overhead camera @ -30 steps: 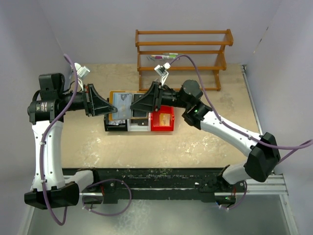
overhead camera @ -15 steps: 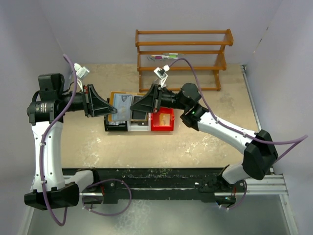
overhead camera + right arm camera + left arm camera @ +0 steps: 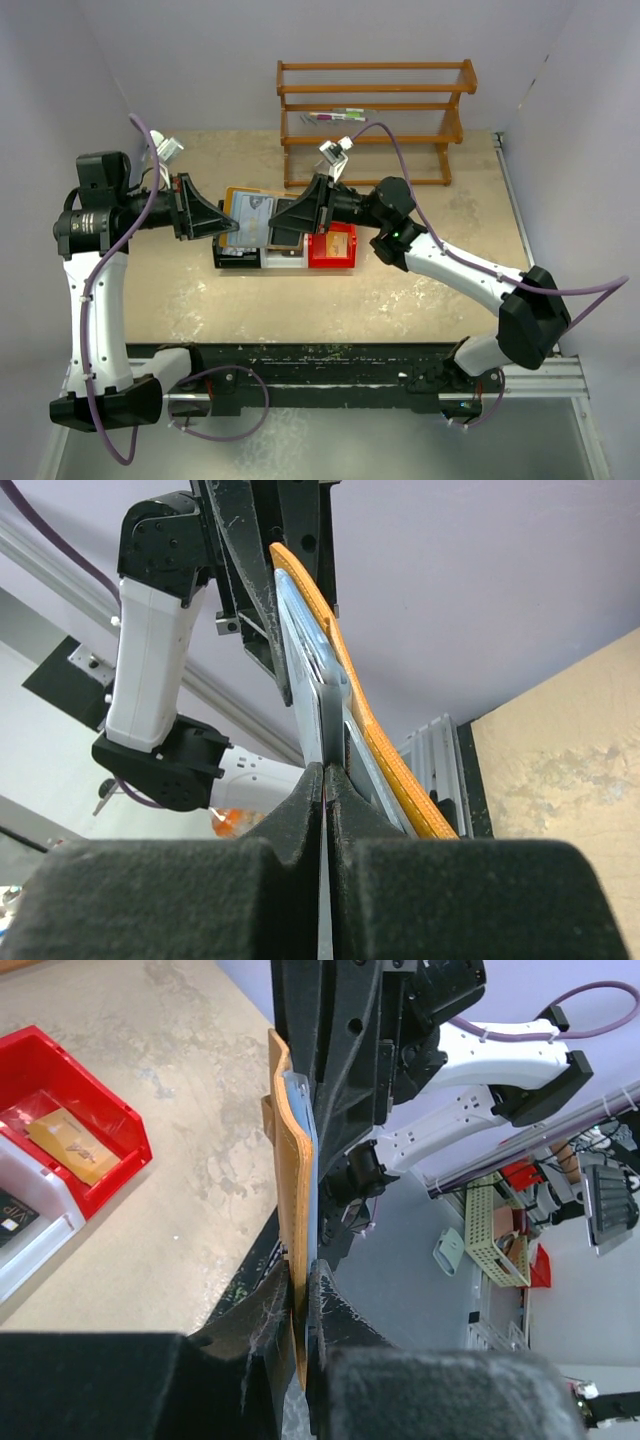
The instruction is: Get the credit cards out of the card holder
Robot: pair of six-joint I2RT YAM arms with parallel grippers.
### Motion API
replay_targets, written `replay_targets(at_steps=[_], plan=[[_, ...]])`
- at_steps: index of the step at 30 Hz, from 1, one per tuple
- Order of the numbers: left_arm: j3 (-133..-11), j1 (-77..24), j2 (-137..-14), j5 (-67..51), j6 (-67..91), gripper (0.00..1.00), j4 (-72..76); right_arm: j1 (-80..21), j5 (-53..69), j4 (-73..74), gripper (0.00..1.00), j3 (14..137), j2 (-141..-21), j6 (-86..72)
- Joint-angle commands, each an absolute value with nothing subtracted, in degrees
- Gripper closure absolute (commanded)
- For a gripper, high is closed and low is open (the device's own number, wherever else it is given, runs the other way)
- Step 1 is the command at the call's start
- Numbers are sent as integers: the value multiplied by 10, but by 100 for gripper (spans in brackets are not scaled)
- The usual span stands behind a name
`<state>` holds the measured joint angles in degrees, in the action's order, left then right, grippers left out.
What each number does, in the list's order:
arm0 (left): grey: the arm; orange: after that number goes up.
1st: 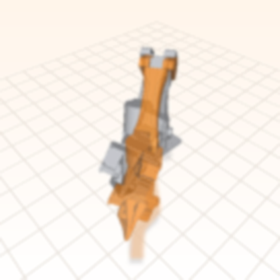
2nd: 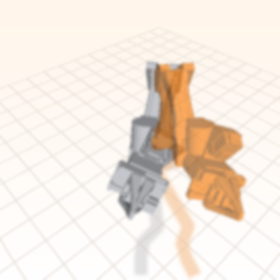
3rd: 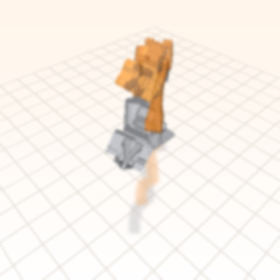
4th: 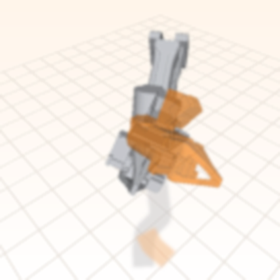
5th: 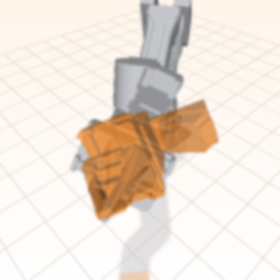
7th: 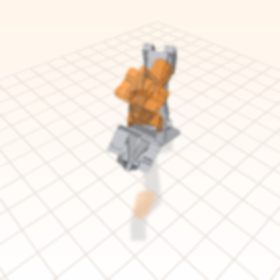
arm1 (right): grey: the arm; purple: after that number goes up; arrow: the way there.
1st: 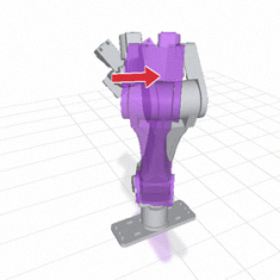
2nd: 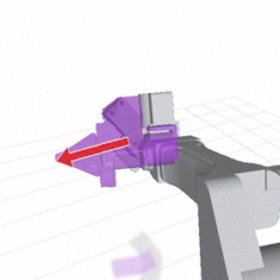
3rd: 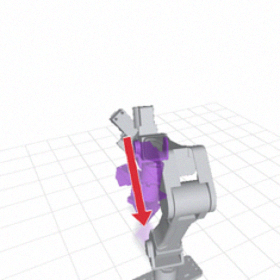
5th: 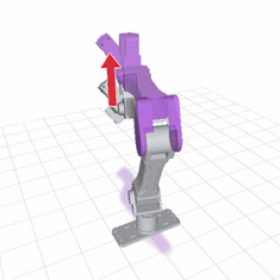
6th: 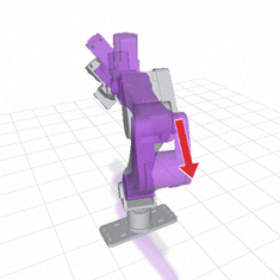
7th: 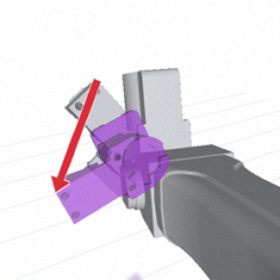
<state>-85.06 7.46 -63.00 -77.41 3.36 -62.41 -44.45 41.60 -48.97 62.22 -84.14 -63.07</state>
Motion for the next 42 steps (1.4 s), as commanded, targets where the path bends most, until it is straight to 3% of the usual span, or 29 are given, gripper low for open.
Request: replay_targets(at_steps=[1, 8, 11, 21, 33, 34, 37, 38, 42], plan=[[-845, 72, -627, -731, 9, 86, -619, -459, 436, -558, 100, 629, -817, -646], [-835, 72, -626, -750, 11, 72, -617, -476, 419, -524, 100, 648, -827, -623], [-833, 72, -626, -766, 11, 70, -618, -479, 412, -512, 100, 652, -828, -614], [-845, 72, -627, -818, -4, 91, -637, -476, 401, -464, 100, 632, -801, -593], [-850, 72, -633, -826, 6, 98, -634, -468, 385, -417, 100, 615, -771, -558], [-847, 72, -631, -826, 13, 98, -629, -468, 379, -417, 97, 623, -775, -555], [-843, 72, -627, -831, 41, 99, -603, -469, 375, -413, 65, 641, -791, -551], [-844, 72, -625, -833, 49, 99, -596, -469, 373, -413, 58, 643, -796, -553], [-843, 72, -620, -839, 77, 99, -573, -469, 369, -411, 51, 641, -813, -555]])
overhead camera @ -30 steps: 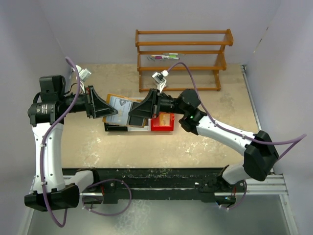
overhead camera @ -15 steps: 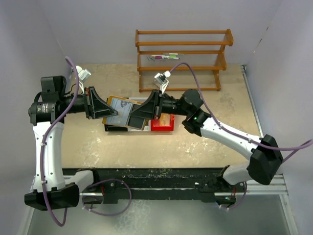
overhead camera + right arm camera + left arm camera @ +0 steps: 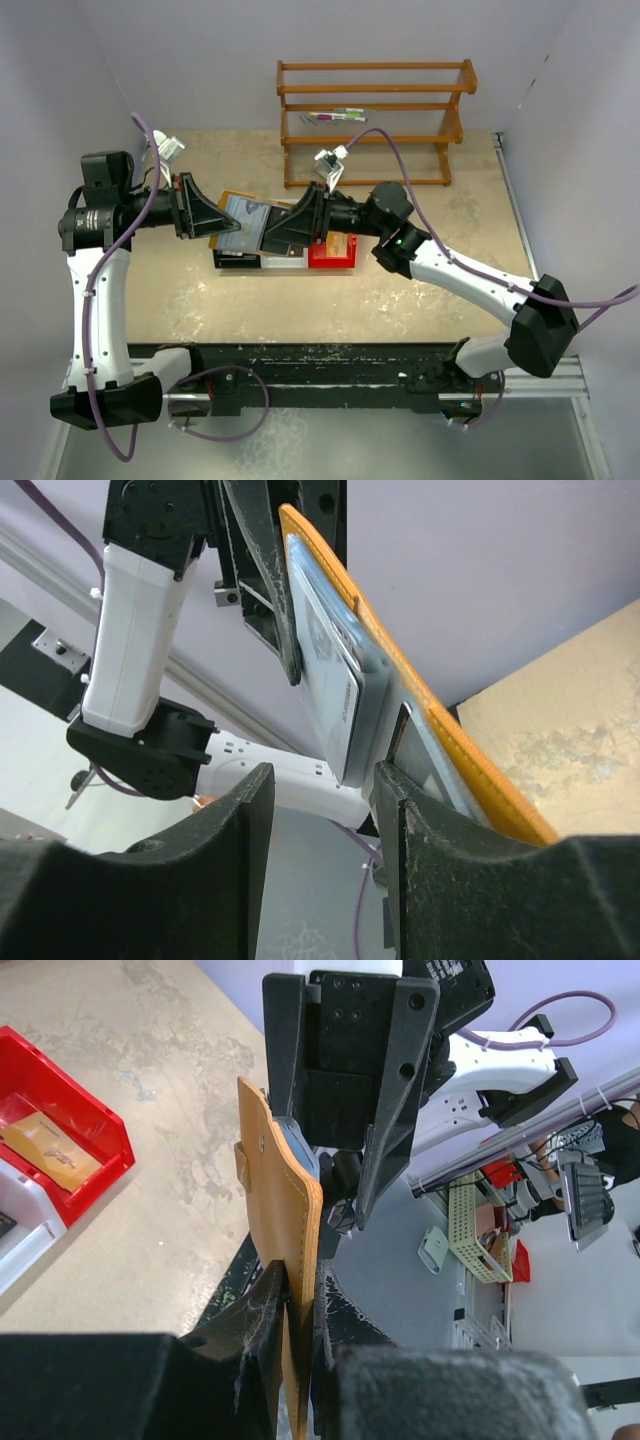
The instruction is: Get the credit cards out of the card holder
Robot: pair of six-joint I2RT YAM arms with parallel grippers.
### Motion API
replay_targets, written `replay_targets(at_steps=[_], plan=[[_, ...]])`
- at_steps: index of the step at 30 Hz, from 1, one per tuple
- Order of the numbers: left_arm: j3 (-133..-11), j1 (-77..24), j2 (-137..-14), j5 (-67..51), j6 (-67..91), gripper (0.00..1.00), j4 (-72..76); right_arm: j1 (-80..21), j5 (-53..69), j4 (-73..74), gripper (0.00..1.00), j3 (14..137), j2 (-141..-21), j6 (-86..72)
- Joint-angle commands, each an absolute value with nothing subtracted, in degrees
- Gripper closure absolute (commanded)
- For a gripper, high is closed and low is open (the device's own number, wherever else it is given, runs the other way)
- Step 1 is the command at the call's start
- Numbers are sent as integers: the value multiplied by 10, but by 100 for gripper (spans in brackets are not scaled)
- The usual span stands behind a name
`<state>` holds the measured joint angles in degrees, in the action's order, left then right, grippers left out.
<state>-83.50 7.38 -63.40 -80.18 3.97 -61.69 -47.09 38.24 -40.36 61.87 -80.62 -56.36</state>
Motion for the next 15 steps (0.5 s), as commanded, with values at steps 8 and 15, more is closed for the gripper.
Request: replay_targets(at_steps=[8, 15], plan=[[-831, 72, -623, -833, 80, 99, -565, -471, 389, -477, 57, 659, -841, -598], [-822, 72, -627, -827, 69, 99, -569, -471, 403, -515, 81, 667, -866, -628]])
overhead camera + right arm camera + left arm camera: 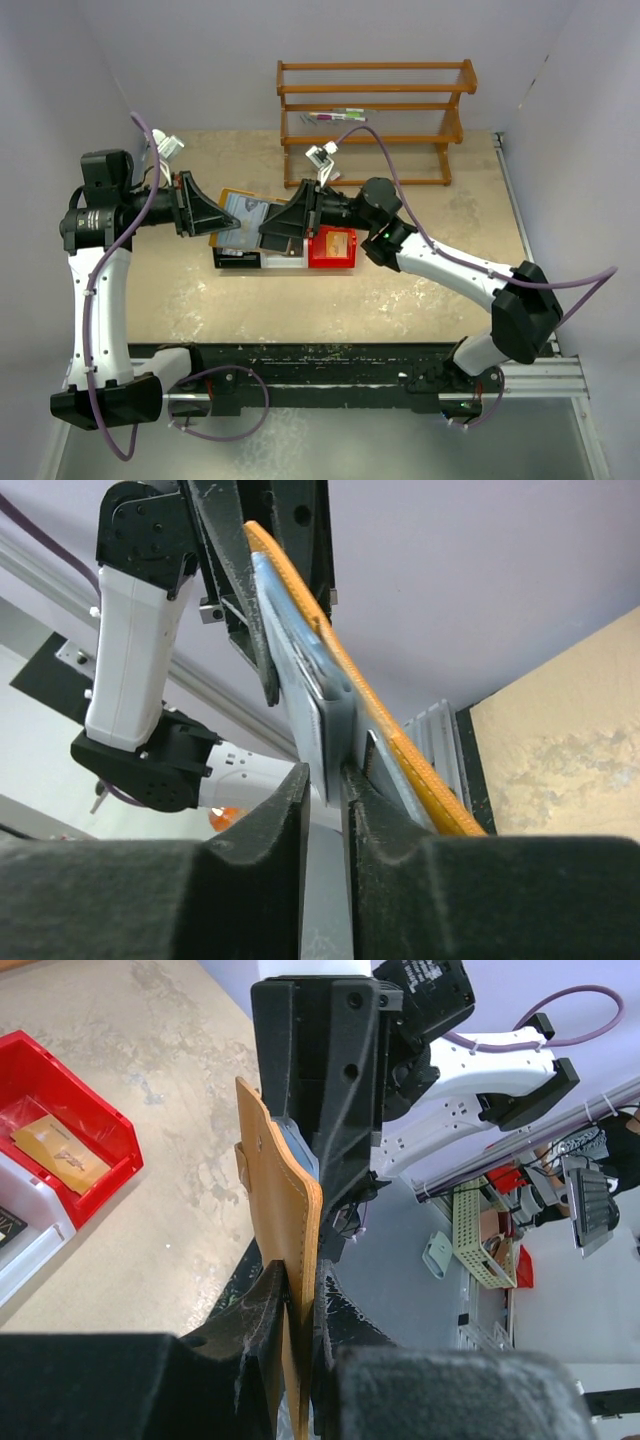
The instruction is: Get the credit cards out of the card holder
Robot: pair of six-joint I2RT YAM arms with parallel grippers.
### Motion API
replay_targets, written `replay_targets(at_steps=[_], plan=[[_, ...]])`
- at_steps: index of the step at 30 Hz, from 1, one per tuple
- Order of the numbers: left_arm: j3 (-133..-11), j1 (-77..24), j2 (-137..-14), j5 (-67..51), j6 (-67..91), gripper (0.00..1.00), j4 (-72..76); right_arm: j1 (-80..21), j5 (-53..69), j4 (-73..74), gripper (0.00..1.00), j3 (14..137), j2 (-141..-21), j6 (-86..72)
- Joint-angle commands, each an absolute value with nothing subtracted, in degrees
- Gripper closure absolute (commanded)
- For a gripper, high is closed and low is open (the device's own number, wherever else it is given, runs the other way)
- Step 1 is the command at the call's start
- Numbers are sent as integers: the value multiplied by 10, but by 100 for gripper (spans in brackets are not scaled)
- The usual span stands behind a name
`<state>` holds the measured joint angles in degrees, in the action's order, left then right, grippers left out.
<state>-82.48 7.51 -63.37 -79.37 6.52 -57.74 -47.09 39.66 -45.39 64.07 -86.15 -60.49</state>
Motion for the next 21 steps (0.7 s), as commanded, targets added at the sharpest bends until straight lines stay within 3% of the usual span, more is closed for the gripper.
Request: replay_targets(at_steps=[1, 6, 21], plan=[[-823, 72, -628, -826, 65, 99, -573, -471, 409, -516, 86, 663, -866, -632], [-826, 72, -637, -820, 40, 99, -595, -467, 414, -551, 100, 633, -856, -651], [-847, 77, -650, -813, 20, 93, -616, -443, 412, -591, 100, 550, -822, -668]])
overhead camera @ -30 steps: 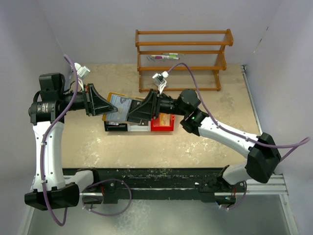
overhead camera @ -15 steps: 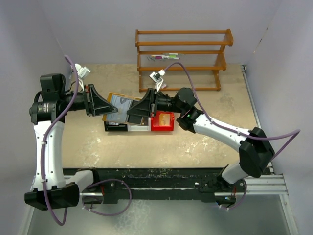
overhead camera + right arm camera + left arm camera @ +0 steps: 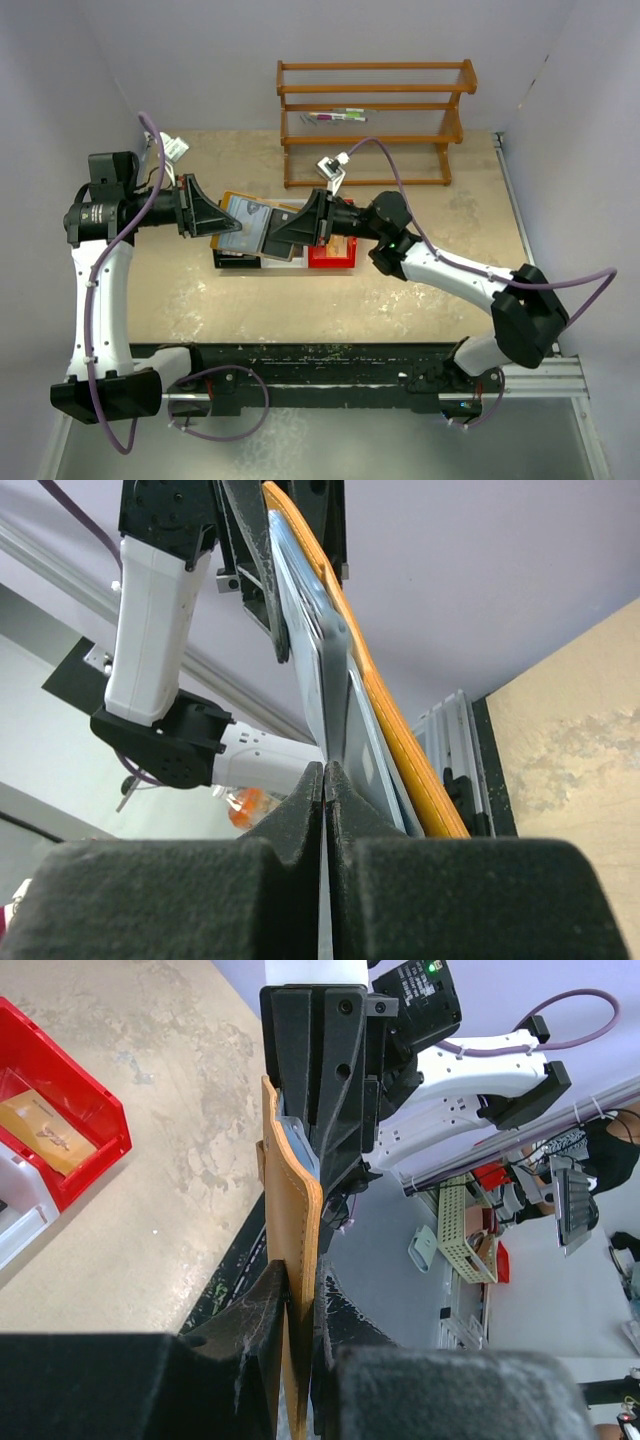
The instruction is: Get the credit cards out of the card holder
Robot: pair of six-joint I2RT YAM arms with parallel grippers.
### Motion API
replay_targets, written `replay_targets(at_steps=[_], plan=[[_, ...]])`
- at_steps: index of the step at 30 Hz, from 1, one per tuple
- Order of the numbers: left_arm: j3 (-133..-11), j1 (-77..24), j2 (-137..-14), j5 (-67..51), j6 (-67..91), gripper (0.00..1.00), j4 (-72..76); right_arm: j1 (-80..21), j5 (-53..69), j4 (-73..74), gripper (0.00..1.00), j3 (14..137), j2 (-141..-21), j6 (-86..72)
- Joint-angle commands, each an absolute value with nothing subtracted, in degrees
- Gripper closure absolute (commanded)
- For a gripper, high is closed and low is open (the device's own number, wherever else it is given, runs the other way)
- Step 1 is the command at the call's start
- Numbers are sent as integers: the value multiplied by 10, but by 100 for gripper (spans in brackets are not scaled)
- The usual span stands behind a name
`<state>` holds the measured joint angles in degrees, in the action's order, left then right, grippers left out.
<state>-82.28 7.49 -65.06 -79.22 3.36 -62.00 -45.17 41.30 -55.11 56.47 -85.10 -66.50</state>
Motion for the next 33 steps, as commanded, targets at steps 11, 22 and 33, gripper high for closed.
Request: replay_targets(at_steps=[11, 22, 33], plan=[[-835, 77, -641, -824, 51, 91, -592, -448, 394, -564, 64, 619, -853, -649], [-833, 77, -641, -833, 65, 90, -580, -454, 400, -582, 56, 638, -881, -666], [-828, 77, -637, -830, 73, 90, -573, -467, 417, -645, 69, 661, -905, -704]])
